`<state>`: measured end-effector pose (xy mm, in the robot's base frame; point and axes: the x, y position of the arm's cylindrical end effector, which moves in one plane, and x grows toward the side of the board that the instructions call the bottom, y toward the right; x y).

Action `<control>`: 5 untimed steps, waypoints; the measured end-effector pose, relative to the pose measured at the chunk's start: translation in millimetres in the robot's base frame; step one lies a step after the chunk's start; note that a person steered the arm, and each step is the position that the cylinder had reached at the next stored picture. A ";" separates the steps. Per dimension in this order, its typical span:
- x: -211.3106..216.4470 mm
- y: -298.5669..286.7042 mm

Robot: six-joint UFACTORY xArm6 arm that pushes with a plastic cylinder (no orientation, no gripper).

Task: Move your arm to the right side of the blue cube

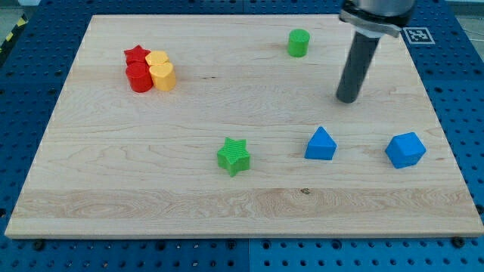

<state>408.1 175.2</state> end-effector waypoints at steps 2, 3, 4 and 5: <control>13.6 66.6; 42.2 82.8; 70.5 89.0; 86.6 98.9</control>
<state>494.7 274.1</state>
